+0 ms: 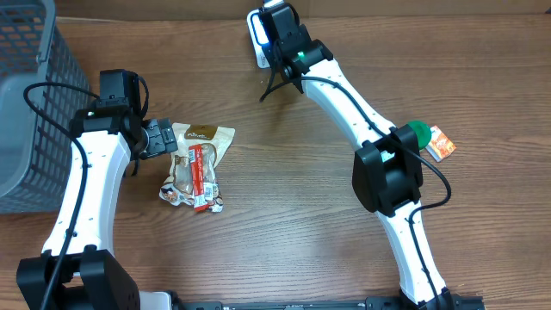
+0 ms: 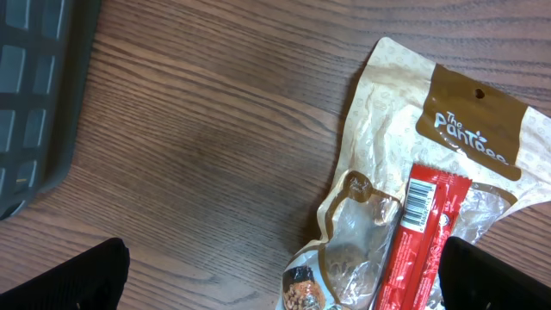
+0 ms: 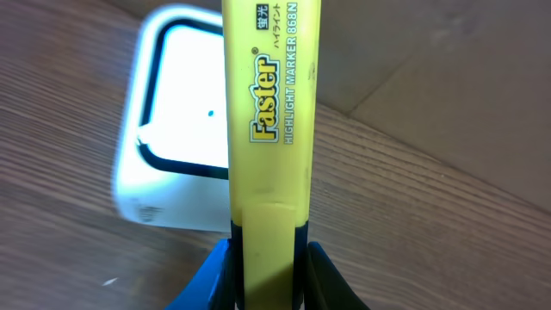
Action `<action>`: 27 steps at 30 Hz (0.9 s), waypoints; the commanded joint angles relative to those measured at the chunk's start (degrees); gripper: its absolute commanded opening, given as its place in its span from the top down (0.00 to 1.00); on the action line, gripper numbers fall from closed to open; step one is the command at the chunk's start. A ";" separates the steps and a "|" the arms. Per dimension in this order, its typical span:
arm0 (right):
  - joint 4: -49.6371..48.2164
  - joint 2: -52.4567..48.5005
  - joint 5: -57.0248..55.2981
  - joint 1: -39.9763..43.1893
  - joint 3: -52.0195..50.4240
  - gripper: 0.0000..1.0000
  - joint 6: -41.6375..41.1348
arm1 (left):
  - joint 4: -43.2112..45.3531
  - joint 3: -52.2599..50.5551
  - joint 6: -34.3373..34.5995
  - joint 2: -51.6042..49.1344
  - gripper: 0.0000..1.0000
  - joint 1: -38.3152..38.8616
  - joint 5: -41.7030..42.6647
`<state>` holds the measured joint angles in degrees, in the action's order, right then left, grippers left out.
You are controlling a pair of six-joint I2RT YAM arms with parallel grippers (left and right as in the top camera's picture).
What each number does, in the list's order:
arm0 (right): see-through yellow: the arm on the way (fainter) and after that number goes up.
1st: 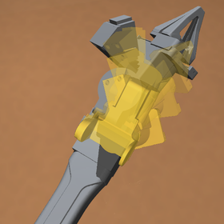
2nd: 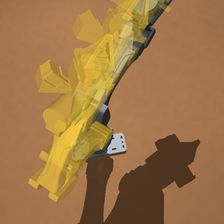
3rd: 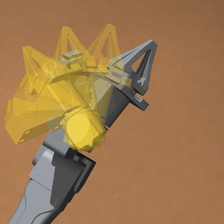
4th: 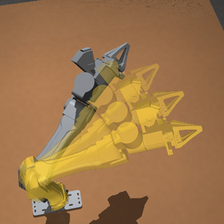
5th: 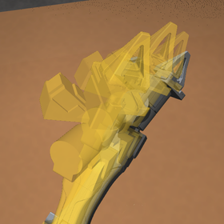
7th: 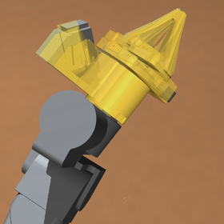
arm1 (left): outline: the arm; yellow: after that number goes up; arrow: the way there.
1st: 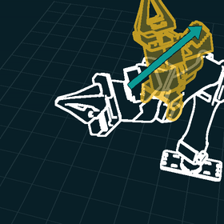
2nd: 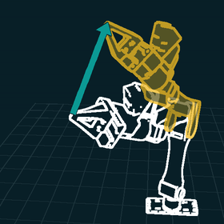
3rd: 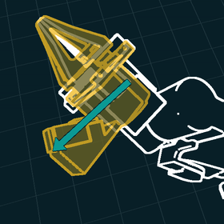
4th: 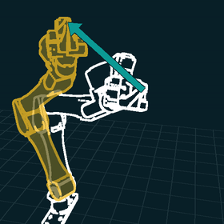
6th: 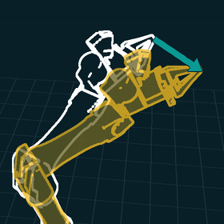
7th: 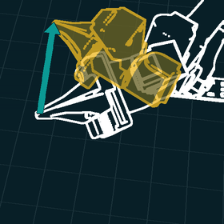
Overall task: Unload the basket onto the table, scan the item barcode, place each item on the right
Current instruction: 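Carry the highlighter to the white scanner and hold it there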
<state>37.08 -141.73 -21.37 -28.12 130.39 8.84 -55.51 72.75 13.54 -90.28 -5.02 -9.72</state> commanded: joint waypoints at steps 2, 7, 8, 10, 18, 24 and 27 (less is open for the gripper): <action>-2.67 -3.67 2.19 0.50 0.83 0.96 7.30 | 0.07 0.31 0.22 -0.37 0.00 -0.22 -0.59; -3.39 -5.33 3.67 0.50 0.83 0.96 10.56 | 0.09 0.31 0.22 -0.37 0.00 -0.22 -0.57; -3.58 -5.44 3.67 0.50 0.83 0.96 10.56 | 0.07 0.31 0.22 -0.37 0.00 -0.20 -0.57; -3.69 -5.44 3.67 0.50 0.83 0.96 10.54 | 0.07 0.31 0.22 -0.37 0.00 -0.22 -0.57; -3.58 -4.52 1.38 0.55 0.85 0.96 8.63 | 0.07 0.31 0.22 -0.37 0.00 -0.22 -0.57; -2.03 0.59 1.31 0.55 0.85 0.96 5.90 | 0.07 0.31 0.22 -0.37 0.00 -0.22 -0.57; 1.55 5.42 1.31 0.55 0.85 0.96 5.75 | 0.07 0.31 0.22 -0.37 0.00 -0.22 -0.57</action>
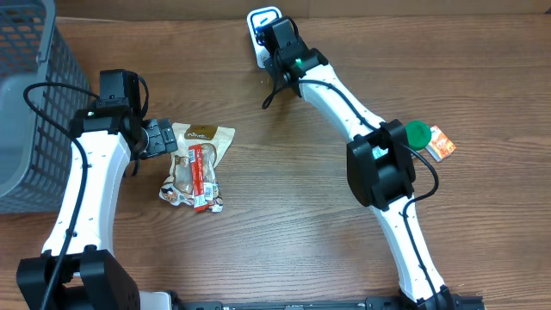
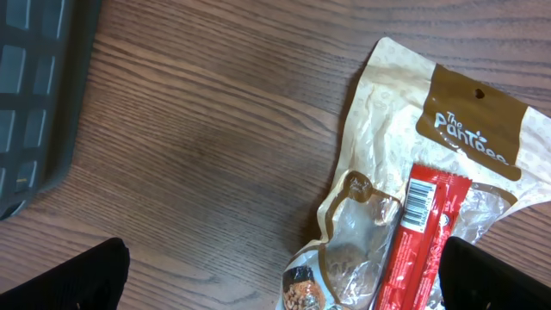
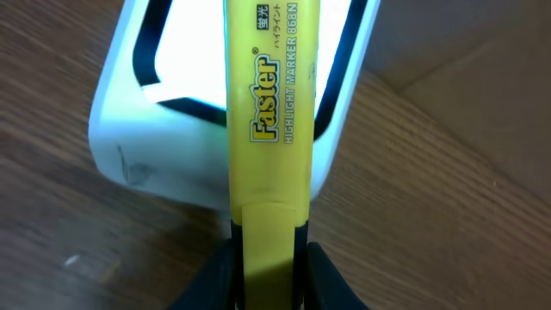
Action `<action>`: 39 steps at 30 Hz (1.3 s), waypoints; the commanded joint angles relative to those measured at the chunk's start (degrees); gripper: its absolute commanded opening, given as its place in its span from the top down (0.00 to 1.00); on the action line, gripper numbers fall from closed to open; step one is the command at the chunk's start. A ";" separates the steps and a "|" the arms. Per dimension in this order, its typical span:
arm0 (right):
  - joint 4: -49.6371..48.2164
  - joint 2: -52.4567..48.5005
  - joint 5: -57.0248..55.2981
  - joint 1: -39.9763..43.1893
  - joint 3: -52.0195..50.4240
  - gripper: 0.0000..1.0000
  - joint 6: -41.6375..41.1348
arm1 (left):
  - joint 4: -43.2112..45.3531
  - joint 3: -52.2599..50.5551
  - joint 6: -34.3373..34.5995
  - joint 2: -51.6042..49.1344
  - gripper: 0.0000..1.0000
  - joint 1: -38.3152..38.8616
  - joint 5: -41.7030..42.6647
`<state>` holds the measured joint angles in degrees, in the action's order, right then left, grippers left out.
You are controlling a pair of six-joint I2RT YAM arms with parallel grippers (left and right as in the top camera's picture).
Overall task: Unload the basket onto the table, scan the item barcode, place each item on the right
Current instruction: 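Carry the highlighter to the white scanner and hold it there, then lower the highlighter beside the mint-green pack and release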
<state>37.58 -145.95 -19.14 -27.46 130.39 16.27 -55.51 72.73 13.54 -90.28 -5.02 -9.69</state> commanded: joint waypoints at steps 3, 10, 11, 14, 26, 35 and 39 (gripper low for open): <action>7.41 15.69 -0.70 -0.15 0.85 0.96 -4.33 | 0.07 0.33 0.22 -0.37 0.00 -0.22 -0.59; 29.33 27.96 5.35 1.14 0.85 0.96 -10.40 | 0.07 0.33 0.22 -0.37 0.00 -0.22 -0.59; 33.09 29.16 6.01 1.55 0.85 0.96 -11.43 | 0.07 0.33 0.22 -0.37 0.00 -0.22 -0.59; 44.81 31.15 7.48 3.10 0.85 0.96 -13.53 | 0.07 0.33 0.22 -0.37 0.00 -0.22 -0.59; 57.07 30.95 10.40 11.02 -14.60 0.96 -16.55 | 0.07 0.33 0.22 -0.37 0.00 -0.22 -0.59; 44.81 30.95 10.21 15.58 -36.65 0.95 -16.52 | 0.07 0.33 0.22 -0.37 0.00 -0.22 -0.59; 37.42 30.95 10.23 16.13 -43.47 0.66 -16.52 | 0.07 0.33 0.22 -0.37 0.00 -0.22 -0.59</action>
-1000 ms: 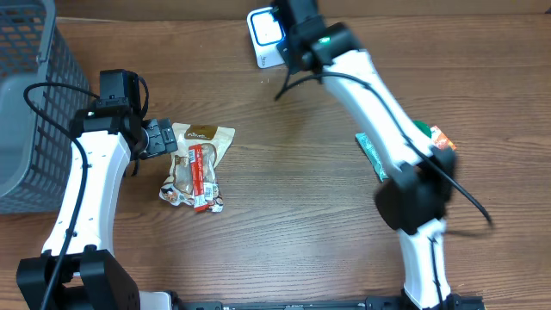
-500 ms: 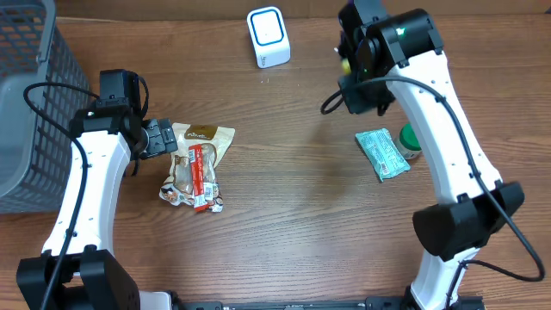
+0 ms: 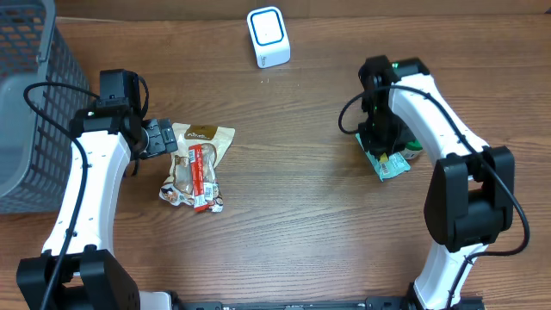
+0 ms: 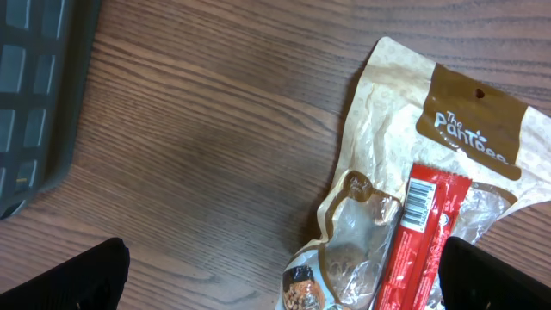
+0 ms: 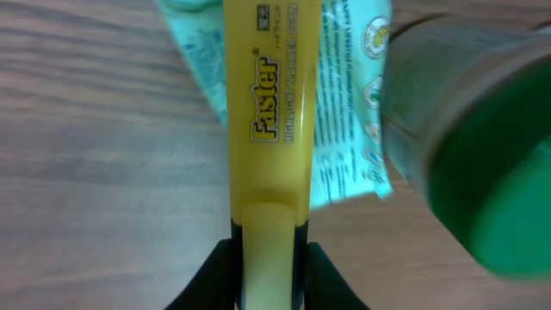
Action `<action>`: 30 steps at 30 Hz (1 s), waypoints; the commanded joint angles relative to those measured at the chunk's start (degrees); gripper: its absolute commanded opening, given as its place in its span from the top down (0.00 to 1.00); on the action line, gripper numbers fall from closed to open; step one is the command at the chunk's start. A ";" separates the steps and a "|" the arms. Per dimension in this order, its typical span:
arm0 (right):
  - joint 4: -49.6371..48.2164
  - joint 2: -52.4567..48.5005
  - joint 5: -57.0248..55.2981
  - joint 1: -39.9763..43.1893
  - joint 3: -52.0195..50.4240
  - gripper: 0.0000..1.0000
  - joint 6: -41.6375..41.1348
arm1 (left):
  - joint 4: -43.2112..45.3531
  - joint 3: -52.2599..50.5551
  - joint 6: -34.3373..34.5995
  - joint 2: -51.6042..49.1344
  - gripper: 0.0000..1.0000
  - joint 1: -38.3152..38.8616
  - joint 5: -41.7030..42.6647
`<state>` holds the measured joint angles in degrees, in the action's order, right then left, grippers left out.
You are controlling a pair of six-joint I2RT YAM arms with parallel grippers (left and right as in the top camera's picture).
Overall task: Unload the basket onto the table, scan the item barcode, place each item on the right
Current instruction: 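Lower the highlighter beside the mint-green pack and release, then move the right gripper to the red snack stick on the brown bag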
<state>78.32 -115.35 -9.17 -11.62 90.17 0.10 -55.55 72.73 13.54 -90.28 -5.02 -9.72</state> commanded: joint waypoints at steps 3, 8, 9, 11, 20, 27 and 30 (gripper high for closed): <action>-5.73 0.35 0.26 0.28 -4.24 0.58 -0.35 | 0.11 0.33 0.22 -0.37 0.00 -0.22 -0.57; -6.54 0.35 0.26 0.26 -4.17 0.45 -0.37 | 0.11 0.33 0.22 -0.37 0.00 -0.22 -0.57; -6.25 0.37 0.26 0.15 -3.89 0.45 -0.37 | 0.13 0.33 0.22 -0.37 0.00 -0.22 -0.57; -4.76 0.37 0.26 -0.26 -2.29 0.44 -1.31 | 0.11 0.33 0.22 -0.37 0.00 -0.22 -0.57; -2.10 0.37 11.76 -5.27 8.15 0.45 -6.36 | 0.11 0.33 0.22 -0.37 0.00 -0.22 -0.57; -14.08 0.37 19.76 -14.27 8.04 0.45 -18.56 | 0.11 0.33 0.22 -0.37 0.00 -0.22 -0.57; -20.17 0.37 19.78 -20.55 8.04 0.45 -24.94 | 0.11 0.33 0.22 -0.37 0.00 -0.22 -0.57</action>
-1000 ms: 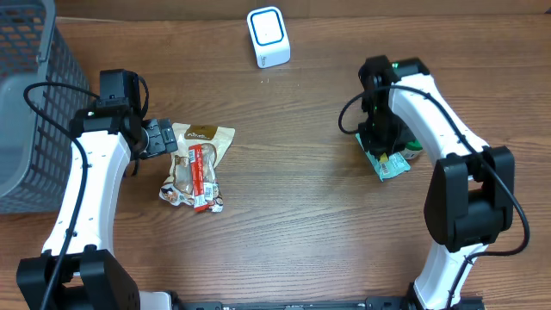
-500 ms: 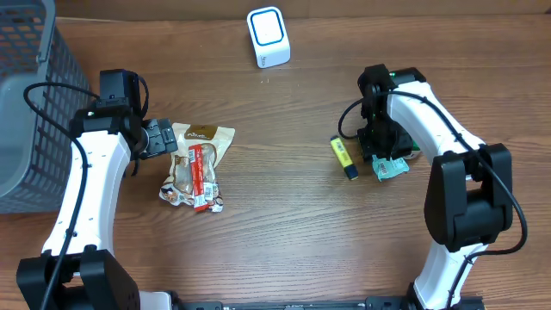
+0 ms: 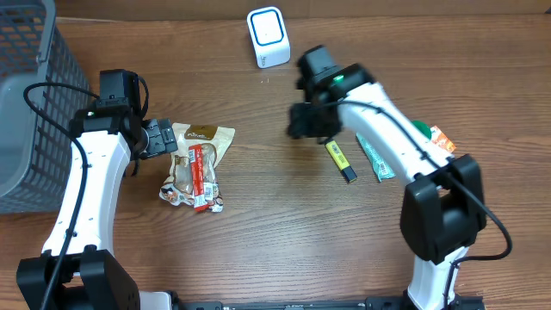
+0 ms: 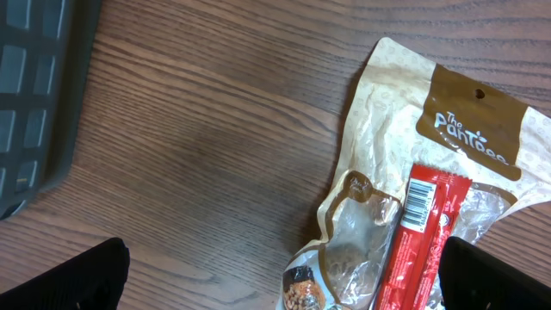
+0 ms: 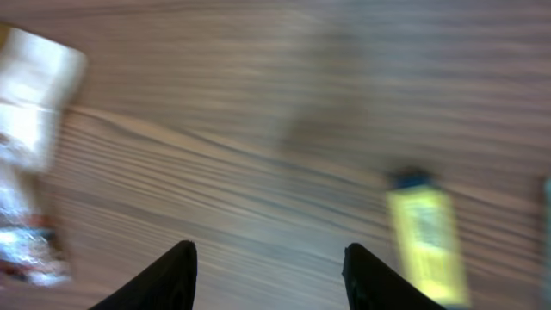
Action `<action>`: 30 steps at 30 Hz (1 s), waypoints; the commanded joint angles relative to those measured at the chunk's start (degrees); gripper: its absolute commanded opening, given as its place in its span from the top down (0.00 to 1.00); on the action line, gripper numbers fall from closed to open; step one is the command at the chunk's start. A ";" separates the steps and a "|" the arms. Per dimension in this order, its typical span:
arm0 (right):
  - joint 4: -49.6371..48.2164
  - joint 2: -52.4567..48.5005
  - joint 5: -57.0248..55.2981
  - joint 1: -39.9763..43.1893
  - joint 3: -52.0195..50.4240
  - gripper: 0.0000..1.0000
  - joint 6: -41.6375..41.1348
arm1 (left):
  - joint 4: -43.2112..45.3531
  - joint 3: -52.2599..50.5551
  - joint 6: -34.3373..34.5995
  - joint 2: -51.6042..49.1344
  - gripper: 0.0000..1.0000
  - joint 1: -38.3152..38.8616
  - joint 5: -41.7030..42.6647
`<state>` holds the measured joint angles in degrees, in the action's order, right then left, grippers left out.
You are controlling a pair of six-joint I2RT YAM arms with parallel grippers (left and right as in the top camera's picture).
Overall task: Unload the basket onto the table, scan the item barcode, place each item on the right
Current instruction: 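Move the right gripper to the red snack stick on the brown bag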
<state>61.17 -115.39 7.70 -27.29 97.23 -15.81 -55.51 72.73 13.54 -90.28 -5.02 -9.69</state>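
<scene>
The yellow highlighter (image 3: pixel 340 161) lies loose on the wood, left of a teal packet (image 3: pixel 374 156); it shows blurred in the right wrist view (image 5: pixel 426 250). My right gripper (image 3: pixel 303 120) hovers up-left of it, open and empty (image 5: pixel 274 277). The white scanner (image 3: pixel 269 36) stands at the back. A brown snack bag (image 3: pixel 196 159) with a red bar (image 4: pixel 419 232) on top, barcode showing, lies at the left. My left gripper (image 3: pixel 160 138) stands open at the bag's left edge (image 4: pixel 284 280), with nothing held.
A grey basket (image 3: pixel 26 103) fills the far left, its corner in the left wrist view (image 4: pixel 34 95). A green-capped item (image 3: pixel 421 129) and a small orange packet (image 3: pixel 441 140) lie at the right. The snack bag shows at the left of the right wrist view (image 5: pixel 30 172).
The right gripper has let go of the highlighter, which now lies beside the teal packet. The gripper is open and has moved left toward the table's middle. The left arm has not moved.
My right gripper held the highlighter upright before the white scanner, then closer to its lit face. Then it held it over the teal packet at the right. Now the highlighter lies there and the gripper is open. The left arm stayed by the snack bag throughout.
</scene>
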 commanded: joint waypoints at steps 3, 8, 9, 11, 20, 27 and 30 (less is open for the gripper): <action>-6.49 0.42 2.89 -9.90 0.98 0.45 -9.75 | 0.07 0.33 0.22 -0.37 0.00 -0.22 -0.59; -9.73 0.37 2.25 -17.57 0.96 0.51 -11.69 | 0.07 0.33 0.22 -0.37 0.00 -0.22 -0.59; -11.26 0.28 1.14 -20.06 0.52 0.55 -13.70 | 0.07 0.33 0.22 -0.37 0.00 -0.22 -0.59; -13.66 0.17 -0.48 -22.80 -0.48 0.60 -15.76 | 0.07 0.33 0.22 -0.37 0.00 -0.22 -0.59; -24.02 -0.90 -5.29 -29.94 -5.92 0.75 -18.78 | 0.07 0.33 0.22 -0.37 0.00 -0.22 -0.59; -27.10 -5.22 -5.86 -32.46 -7.19 0.75 -18.73 | 0.07 0.33 0.22 -0.37 0.00 -0.22 -0.59; -27.08 -5.95 -6.40 -32.50 -7.19 0.71 -18.73 | 0.07 0.33 0.22 -0.37 0.00 -0.22 -0.59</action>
<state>34.30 -120.14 3.03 -59.59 90.61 -34.00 -55.51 72.73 13.54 -90.28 -5.02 -9.72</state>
